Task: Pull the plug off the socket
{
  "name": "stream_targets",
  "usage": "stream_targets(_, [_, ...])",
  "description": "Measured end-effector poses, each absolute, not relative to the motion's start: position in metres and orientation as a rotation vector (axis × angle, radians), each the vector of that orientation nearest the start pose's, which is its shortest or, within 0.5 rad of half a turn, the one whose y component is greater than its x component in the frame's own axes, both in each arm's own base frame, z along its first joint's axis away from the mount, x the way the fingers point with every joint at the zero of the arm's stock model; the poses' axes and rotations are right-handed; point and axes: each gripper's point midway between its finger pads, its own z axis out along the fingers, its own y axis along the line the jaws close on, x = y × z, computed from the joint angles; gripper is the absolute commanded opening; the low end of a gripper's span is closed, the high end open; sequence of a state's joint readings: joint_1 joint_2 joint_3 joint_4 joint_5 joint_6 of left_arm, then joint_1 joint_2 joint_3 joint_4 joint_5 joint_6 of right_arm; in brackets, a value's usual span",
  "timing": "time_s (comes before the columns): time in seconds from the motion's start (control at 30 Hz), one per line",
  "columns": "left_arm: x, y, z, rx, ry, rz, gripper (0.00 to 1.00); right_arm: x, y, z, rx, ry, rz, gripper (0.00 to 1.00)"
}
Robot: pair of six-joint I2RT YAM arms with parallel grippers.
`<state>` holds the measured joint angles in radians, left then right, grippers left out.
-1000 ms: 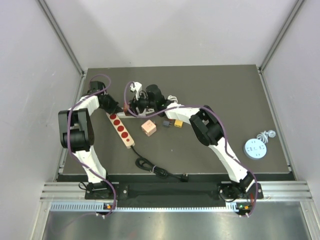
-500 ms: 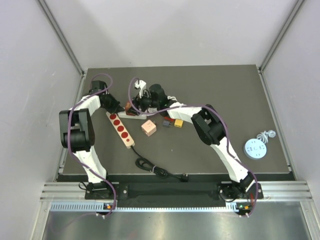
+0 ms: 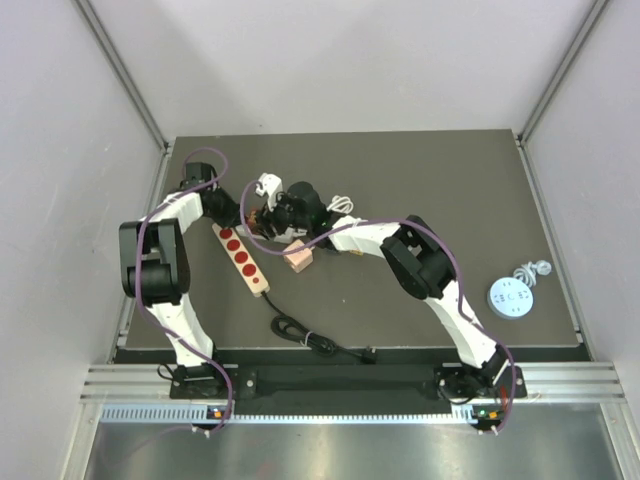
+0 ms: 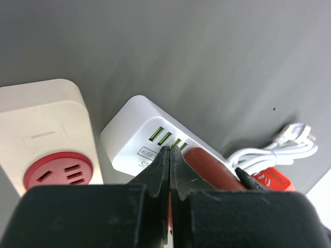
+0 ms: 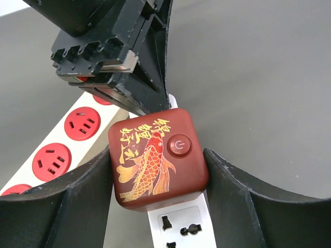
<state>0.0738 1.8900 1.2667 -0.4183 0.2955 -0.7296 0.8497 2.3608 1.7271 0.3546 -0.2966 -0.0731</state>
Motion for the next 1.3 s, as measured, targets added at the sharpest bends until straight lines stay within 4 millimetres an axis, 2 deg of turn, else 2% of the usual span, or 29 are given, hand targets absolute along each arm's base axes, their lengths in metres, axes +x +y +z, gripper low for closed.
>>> stream_targets(0.1, [0.432,-0.044,0.052,-0.943,2.491,-0.594,0.0,0.403,0.529,0.097,-1.017,1.62,0.79,0.0])
stream_targets(0.37, [0.432,-0.047,0.053,-0.91,2.454,-0.596,0.0,0.411,0.516,0.1,-0.855,1.664,0.987,0.0])
stream_targets(0.5, [0.434,-0.053,0.053,-0.88,2.438,-0.607,0.0,0.416,0.51,0.102,-0.809,1.693,1.03,0.0])
stream_targets(0.6, [0.436,-0.053,0.053,-0.876,2.431,-0.606,0.0,0.411,0.514,0.099,-0.864,1.673,0.978,0.0])
stream_targets(0.8, [0.435,-0.048,0.053,-0.883,2.419,-0.568,0.0,0.402,0.532,0.102,-1.016,1.613,0.723,0.0])
stream_targets(0.93, [0.435,-0.043,0.054,-0.888,2.402,-0.546,0.0,0.404,0.532,0.104,-1.045,1.616,0.664,0.0])
stream_targets(1.1, [0.437,-0.044,0.053,-0.878,2.391,-0.547,0.0,0.411,0.523,0.106,-0.985,1.672,0.808,0.0])
stream_targets(1.3, [0.445,-0.048,0.055,-0.844,2.348,-0.564,0.0,0.43,0.502,0.114,-0.817,1.712,1.014,0.0])
